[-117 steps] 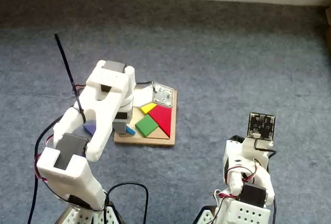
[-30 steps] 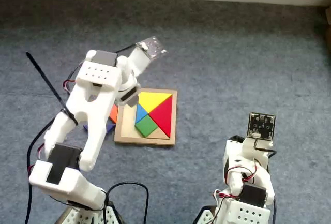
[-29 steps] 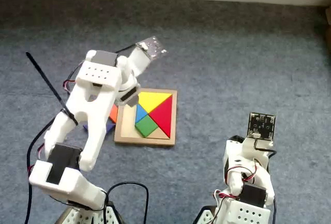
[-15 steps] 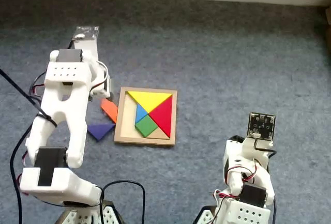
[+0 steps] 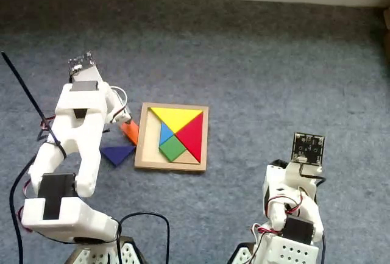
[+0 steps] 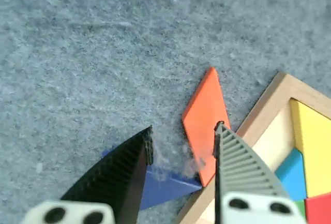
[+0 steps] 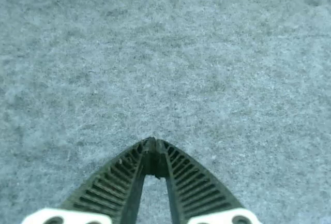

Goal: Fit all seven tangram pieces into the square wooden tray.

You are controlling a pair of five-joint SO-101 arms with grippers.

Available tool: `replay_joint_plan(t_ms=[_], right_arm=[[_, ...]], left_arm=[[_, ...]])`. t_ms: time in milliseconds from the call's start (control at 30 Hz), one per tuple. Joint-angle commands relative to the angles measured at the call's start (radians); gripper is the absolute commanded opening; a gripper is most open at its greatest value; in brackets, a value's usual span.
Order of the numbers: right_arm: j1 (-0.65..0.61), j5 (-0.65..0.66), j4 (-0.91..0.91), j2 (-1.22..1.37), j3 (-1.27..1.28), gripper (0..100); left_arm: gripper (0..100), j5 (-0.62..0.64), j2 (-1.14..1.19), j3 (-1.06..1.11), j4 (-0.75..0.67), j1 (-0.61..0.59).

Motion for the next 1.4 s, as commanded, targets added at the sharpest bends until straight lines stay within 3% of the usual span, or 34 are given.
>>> replay_joint_plan(t_ms=[0,233,433,700,900,967,1067,1167,1367], right_arm=[[0.015,-0.008,-0.021,-0.015,0.110,0.6],[0.015,-0.008,-0.021,-0.015,0.110,0.6],[0.015,-0.008,-0.021,-0.015,0.110,0.6],[0.015,-0.008,-0.021,-0.015,0.110,0.6],[0.015,-0.008,-0.021,-0.015,0.110,0.6],[0.015,-0.008,-0.021,-0.015,0.110,0.6],[0.015,-0.008,-0.021,-0.015,0.110,0.6],[0.015,-0.008,-0.021,-0.015,0.110,0.6],[0.015,-0.008,-0.021,-0.015,0.110,0.6]], left_arm=[[20,0.068,-0.047,0.001,-0.020,0.010],[20,0.135,-0.033,0.002,-0.020,0.044],[20,0.133,0.162,-0.054,-0.077,0.087],[20,0.130,0.348,-0.305,0.155,0.084],[19,0.129,0.403,-0.380,0.227,0.084],[13,0.127,0.404,-0.386,0.224,0.084],[0,0.051,0.398,-0.390,0.209,0.082],[1,-0.046,0.395,-0.394,0.201,0.081],[0,-0.074,0.352,-0.430,0.209,-0.012]])
